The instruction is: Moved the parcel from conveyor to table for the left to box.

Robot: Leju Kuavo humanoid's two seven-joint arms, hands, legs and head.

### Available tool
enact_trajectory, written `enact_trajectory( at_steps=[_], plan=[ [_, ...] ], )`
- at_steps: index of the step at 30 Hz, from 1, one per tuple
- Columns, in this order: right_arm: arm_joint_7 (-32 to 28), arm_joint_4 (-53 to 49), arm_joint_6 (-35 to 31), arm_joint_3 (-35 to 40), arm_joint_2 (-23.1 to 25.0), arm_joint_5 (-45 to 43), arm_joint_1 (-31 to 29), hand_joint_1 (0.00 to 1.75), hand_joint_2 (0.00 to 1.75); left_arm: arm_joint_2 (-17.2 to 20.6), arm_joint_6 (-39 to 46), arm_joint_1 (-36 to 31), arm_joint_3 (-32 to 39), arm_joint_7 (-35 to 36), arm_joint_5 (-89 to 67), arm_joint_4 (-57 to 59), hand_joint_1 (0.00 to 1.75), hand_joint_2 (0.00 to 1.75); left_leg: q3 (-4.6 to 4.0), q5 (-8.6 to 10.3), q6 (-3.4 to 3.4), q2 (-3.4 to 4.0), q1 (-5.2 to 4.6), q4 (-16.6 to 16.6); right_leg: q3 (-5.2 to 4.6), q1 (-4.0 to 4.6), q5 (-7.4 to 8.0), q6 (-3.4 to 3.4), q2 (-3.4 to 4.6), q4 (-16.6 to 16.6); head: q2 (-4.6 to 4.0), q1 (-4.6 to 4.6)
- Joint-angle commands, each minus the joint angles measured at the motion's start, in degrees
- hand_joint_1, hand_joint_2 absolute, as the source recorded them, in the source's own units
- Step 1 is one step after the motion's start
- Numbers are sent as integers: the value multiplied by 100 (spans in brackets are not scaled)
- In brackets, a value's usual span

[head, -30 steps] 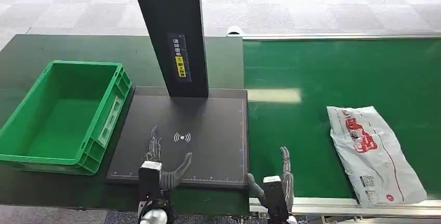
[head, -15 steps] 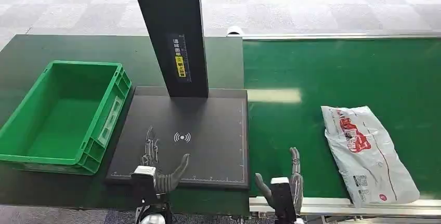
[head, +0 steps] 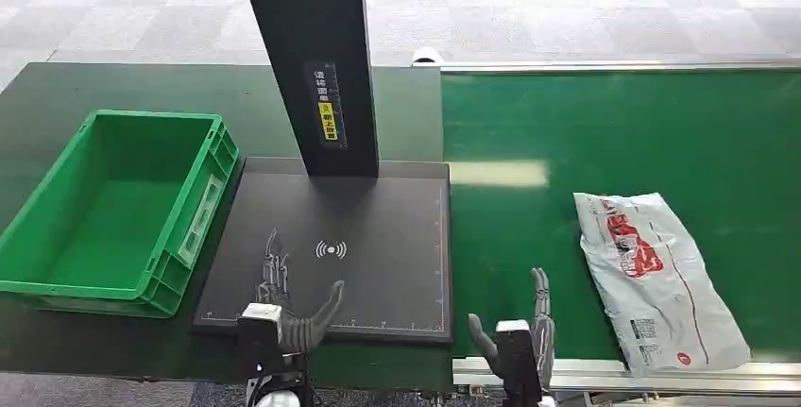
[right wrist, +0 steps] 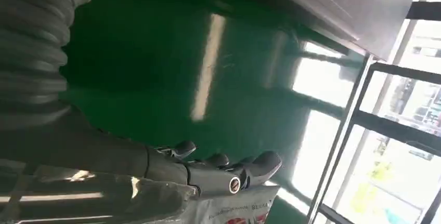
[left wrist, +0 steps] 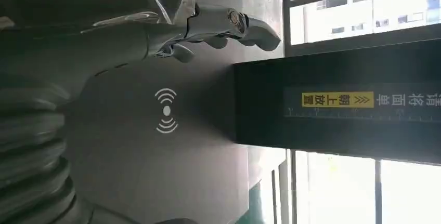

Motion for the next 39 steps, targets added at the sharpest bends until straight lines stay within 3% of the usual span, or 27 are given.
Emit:
enact_trajectory(
  at_steps=[1, 4, 6, 7, 8, 10, 18, 33, 39],
  plan=[
    [1287, -395, 449, -1436, -944, 634, -578, 0, 175, 146, -440, 121, -552, 13, 317, 64, 0, 175, 2, 5, 12, 3, -15, -5, 2, -13, 3, 3, -10, -3, 0, 2],
    [1418, 598, 812, -2945, -1512, 904, -1558, 0, 175, 84, -610, 48, -690, 13, 365, 138, 0, 175, -3, 6, 15, 8, -21, -1, -2, -21, 7, 6, -5, -2, 0, 0],
    [1435, 1468, 1228, -3524, -1908, 867, -2168, 0, 175, 45, -626, 18, -722, 13, 388, 185, 0, 175, -3, 11, 21, 7, -28, -1, 0, -28, 14, 13, -8, -6, 0, 0],
    [2889, 3036, 2135, -3270, -2518, 1538, -3151, 0, 175, 18, -802, 4, -770, 13, 466, 249, 0, 175, -2, 12, 21, 5, -34, -1, 0, -34, 16, 17, -7, -6, 0, -4],
    [2997, 3725, 2505, -3220, -2734, 1690, -3705, 0, 175, 2, -769, 3, -791, 13, 462, 253, 0, 175, 3, 14, 27, 9, -40, 0, 4, -40, 20, 23, 0, -9, 0, 0],
    [2982, 4186, 2691, -3240, -2785, 1800, -4084, 0, 175, 16, -724, 6, -820, 13, 473, 239, 0, 175, 3, 12, 29, 26, -44, 6, 0, -43, 26, 28, 18, -4, 0, 0],
    [3451, 4477, 3522, -3030, -2258, 2133, -4197, 0, 175, 87, -577, 20, -733, 13, 472, 149, 0, 175, 14, 23, 42, 18, -48, -8, 7, -47, 34, 30, 4, -17, 0, -2],
    [3576, 4502, 3659, -2980, -2250, 2211, -4294, 0, 175, 108, -551, 48, -714, 13, 475, 109, 0, 175, -14, 26, 44, -8, -53, 0, -9, -53, 31, 39, -13, -3, 0, -4],
    [4202, 4663, 4414, -2582, -2286, 2676, -4378, 0, 175, 121, -548, 36, -722, 13, 473, 124, 0, 175, -12, 25, 44, -9, -53, 0, -7, -52, 31, 40, -12, -4, 0, -4]
  ],
)
